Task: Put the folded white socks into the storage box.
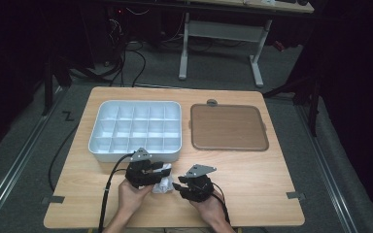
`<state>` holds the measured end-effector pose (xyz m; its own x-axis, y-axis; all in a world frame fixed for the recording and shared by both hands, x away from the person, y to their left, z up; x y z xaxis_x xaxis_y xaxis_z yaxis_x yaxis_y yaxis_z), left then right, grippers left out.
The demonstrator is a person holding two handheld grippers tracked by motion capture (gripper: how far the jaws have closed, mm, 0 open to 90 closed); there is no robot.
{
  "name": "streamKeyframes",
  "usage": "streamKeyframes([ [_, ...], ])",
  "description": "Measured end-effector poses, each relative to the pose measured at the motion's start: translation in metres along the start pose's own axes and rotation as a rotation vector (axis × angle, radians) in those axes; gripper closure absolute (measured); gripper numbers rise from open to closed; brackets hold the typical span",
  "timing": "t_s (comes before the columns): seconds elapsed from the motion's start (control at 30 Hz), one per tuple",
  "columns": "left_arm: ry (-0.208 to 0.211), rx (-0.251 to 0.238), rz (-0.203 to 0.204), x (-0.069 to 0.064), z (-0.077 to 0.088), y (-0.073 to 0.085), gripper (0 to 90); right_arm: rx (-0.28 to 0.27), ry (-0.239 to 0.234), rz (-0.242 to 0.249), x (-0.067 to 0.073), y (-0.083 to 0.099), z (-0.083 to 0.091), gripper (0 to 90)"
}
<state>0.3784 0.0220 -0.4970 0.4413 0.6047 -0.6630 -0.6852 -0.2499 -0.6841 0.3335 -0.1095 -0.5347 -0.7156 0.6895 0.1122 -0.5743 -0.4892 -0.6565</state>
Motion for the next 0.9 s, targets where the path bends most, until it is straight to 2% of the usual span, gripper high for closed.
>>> streamKeyframes([
  [0.17, -0.003, -0.030, 0.017, 0.002, 0.011, -0.007, 52.0, -0.023, 0.008, -0.015, -0.003, 0.002, 0.009, 71.8],
  [0.2, -0.013, -0.035, 0.013, 0.005, 0.015, -0.008, 52.0, -0.041, 0.022, -0.009, -0.002, 0.002, 0.015, 74.5],
  [0.3, -0.035, -0.038, 0.013, 0.011, 0.019, -0.009, 52.0, -0.053, 0.026, -0.002, -0.002, 0.000, 0.020, 76.3],
  [0.4, -0.057, -0.042, 0.033, 0.018, 0.023, -0.009, 51.1, -0.076, 0.018, 0.006, -0.001, -0.009, 0.029, 77.4],
  [0.47, -0.089, -0.021, 0.011, 0.020, 0.020, -0.003, 49.1, -0.081, 0.014, 0.011, 0.000, -0.014, 0.030, 77.2],
  [0.63, -0.120, -0.005, -0.004, 0.023, 0.012, 0.006, 44.3, -0.092, 0.008, 0.030, 0.003, -0.026, 0.028, 76.9],
  [0.67, -0.123, 0.000, -0.001, 0.023, 0.010, 0.009, 43.5, -0.097, 0.001, 0.044, 0.007, -0.033, 0.028, 76.9],
  [0.73, -0.145, 0.009, -0.034, 0.023, 0.008, 0.014, 43.3, -0.097, -0.005, 0.061, 0.012, -0.038, 0.026, 76.9],
  [0.83, -0.164, 0.019, -0.060, 0.023, 0.004, 0.018, 43.9, -0.092, -0.020, 0.091, 0.021, -0.044, 0.022, 76.7],
  [0.9, -0.170, 0.014, -0.059, 0.023, 0.003, 0.019, 45.1, -0.081, -0.026, 0.093, 0.024, -0.045, 0.017, 76.4],
])
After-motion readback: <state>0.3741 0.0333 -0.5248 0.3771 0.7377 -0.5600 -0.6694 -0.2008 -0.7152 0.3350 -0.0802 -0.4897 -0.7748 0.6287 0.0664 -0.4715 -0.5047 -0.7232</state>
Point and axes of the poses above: each handheld gripper's, and its own axes: z roughly backward along the jaws, y roughly out of its underside, x roughly to its left, the point moved 4 cm from there along -z, roughly forward along the jaws, and after that the axes turned 6 degrees about x, right-handed, at the moved point
